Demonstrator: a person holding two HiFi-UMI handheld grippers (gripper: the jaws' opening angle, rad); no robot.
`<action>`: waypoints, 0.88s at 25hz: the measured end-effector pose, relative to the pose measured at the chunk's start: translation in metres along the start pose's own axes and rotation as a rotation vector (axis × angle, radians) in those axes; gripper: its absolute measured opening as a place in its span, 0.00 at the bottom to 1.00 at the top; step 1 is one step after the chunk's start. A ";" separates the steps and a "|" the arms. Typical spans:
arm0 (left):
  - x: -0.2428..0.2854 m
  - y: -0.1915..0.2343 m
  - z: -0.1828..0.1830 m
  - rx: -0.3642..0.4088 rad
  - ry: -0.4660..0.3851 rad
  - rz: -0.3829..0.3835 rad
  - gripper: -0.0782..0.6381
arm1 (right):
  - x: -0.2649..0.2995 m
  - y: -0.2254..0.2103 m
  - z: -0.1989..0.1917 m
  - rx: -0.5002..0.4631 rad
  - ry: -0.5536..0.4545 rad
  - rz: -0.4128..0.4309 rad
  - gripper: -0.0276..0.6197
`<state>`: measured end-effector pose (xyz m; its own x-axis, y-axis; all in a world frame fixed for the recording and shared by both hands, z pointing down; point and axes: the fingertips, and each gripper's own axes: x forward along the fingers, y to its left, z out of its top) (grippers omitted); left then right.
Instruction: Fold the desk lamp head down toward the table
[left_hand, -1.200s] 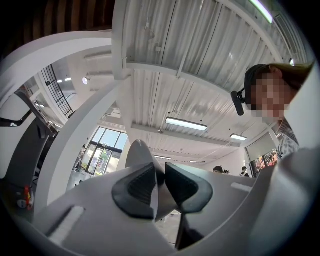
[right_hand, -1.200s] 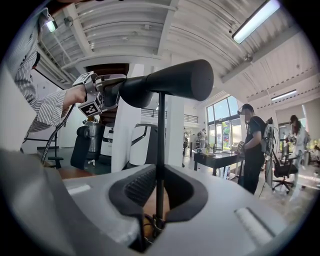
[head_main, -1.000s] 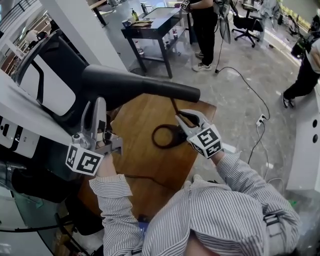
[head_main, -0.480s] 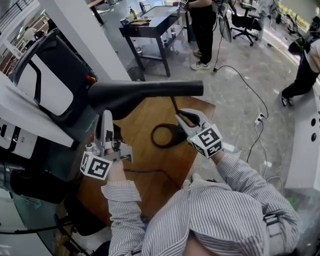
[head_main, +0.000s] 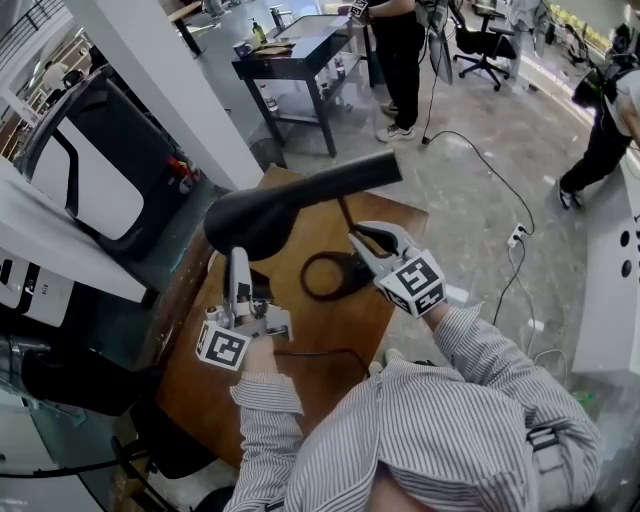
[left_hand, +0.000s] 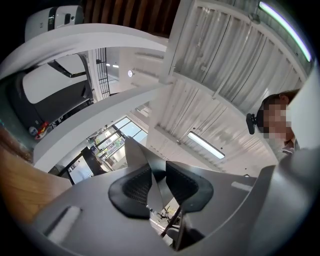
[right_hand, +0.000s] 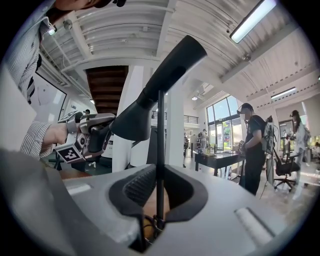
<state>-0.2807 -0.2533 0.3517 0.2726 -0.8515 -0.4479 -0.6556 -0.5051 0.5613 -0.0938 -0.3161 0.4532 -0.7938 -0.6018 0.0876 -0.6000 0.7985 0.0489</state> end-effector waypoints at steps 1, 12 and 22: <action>-0.001 0.000 -0.006 -0.032 -0.005 -0.005 0.21 | 0.000 0.000 0.000 0.000 0.000 0.001 0.12; -0.014 0.007 -0.072 -0.318 -0.035 -0.005 0.22 | 0.000 -0.001 -0.001 0.009 -0.010 0.000 0.12; -0.017 0.003 -0.115 -0.496 -0.027 -0.013 0.22 | 0.002 -0.001 0.001 0.017 -0.015 0.007 0.12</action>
<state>-0.2061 -0.2563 0.4411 0.2559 -0.8443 -0.4708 -0.2364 -0.5269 0.8164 -0.0952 -0.3179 0.4526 -0.7994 -0.5964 0.0725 -0.5959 0.8025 0.0313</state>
